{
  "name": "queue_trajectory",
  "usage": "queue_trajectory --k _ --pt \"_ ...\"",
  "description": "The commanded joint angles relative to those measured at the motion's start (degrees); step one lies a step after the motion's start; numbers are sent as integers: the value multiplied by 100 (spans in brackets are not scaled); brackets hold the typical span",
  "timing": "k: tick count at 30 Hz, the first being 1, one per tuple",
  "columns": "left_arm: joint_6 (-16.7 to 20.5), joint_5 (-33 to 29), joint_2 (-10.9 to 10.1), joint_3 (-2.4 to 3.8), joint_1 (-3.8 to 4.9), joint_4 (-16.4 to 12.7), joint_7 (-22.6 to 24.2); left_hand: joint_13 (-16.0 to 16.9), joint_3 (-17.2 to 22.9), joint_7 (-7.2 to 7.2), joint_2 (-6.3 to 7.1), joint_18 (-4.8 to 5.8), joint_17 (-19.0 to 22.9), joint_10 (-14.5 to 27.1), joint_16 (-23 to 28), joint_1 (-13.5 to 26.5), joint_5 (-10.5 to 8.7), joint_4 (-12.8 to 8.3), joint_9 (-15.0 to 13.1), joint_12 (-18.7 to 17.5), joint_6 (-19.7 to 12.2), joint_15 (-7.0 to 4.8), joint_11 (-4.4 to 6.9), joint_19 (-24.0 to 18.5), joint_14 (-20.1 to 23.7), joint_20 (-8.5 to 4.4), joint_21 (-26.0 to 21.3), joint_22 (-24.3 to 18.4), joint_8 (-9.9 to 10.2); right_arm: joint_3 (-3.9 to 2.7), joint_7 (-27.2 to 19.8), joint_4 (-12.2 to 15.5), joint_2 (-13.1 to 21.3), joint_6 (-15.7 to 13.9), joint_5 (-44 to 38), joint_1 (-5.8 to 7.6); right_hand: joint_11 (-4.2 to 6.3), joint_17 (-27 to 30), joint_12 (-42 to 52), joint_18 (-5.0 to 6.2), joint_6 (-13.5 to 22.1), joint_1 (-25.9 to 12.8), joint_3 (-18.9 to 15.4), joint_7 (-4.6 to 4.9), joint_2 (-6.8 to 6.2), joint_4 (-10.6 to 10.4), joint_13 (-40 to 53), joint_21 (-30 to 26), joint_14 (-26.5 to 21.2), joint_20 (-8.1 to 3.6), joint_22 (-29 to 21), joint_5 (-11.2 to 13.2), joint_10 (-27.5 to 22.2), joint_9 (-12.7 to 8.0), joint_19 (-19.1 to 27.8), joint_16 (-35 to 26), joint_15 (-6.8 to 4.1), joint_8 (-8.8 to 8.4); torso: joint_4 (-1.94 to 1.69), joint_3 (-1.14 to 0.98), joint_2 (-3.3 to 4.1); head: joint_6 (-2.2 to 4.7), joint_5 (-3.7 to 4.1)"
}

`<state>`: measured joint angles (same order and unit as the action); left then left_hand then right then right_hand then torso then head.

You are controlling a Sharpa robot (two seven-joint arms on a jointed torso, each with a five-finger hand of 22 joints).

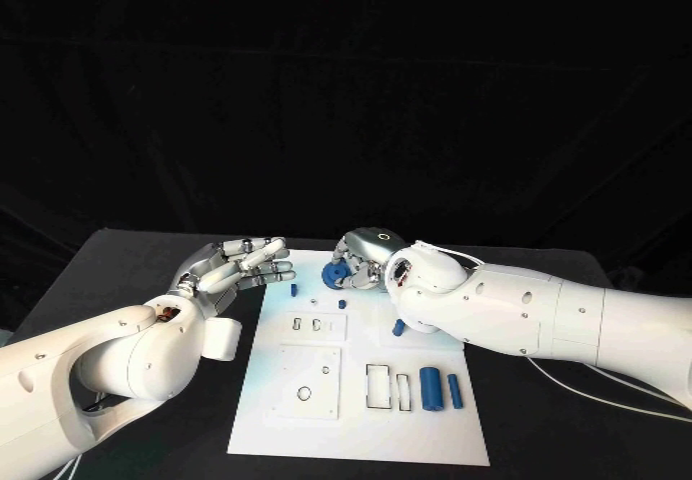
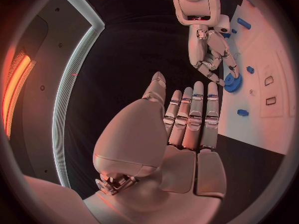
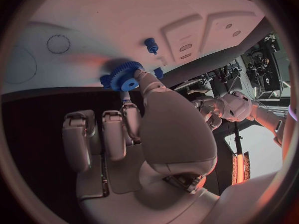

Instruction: Assemble the parts on the task board

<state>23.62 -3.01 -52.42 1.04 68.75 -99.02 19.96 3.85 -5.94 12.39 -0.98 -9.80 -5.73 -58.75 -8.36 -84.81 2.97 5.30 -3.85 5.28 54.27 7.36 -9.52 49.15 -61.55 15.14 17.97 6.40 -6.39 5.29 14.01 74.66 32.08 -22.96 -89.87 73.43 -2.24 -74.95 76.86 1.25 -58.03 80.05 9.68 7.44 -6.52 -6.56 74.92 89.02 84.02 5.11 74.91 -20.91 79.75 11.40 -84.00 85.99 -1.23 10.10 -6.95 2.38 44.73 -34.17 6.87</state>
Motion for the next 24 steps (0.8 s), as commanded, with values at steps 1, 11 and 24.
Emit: queue_trajectory --k 1,11,24 --pt "-109 24 4 4 8 -8 20 -6 12 22 -18 -78 -8 -10 19 -61 0 -32 5 -32 10 3 -32 43 -50 2 0 -5 30 5 71 -14 -9 159 -104 -5 -9 -678 3 -85 -80 -45 40 -31 20 5 187 -8 418 -41 1374 27 13 1 -491 27 -41 -28 6 1 3 -1 0" --pt "-108 25 0 4 8 -5 15 -6 12 22 -18 -78 -8 -10 19 -61 0 -32 5 -32 10 3 -32 43 -50 2 0 -5 30 8 50 -69 -51 56 -60 -6 -206 -684 -312 -68 654 -281 9 190 -169 -115 -110 -56 415 73 1319 560 -264 -201 -443 27 116 -535 1 -2 0 5 -8" --pt "-103 26 -9 4 8 -5 10 -6 12 22 -18 -78 -8 -10 19 -61 0 -32 5 -32 10 3 -32 43 -50 2 0 -5 30 13 -1 -82 -46 224 168 -7 -213 -717 -257 -70 412 -579 -201 177 -112 -456 -79 -50 418 138 1334 412 -248 -181 -452 42 143 -528 -1 2 -1 7 -10"
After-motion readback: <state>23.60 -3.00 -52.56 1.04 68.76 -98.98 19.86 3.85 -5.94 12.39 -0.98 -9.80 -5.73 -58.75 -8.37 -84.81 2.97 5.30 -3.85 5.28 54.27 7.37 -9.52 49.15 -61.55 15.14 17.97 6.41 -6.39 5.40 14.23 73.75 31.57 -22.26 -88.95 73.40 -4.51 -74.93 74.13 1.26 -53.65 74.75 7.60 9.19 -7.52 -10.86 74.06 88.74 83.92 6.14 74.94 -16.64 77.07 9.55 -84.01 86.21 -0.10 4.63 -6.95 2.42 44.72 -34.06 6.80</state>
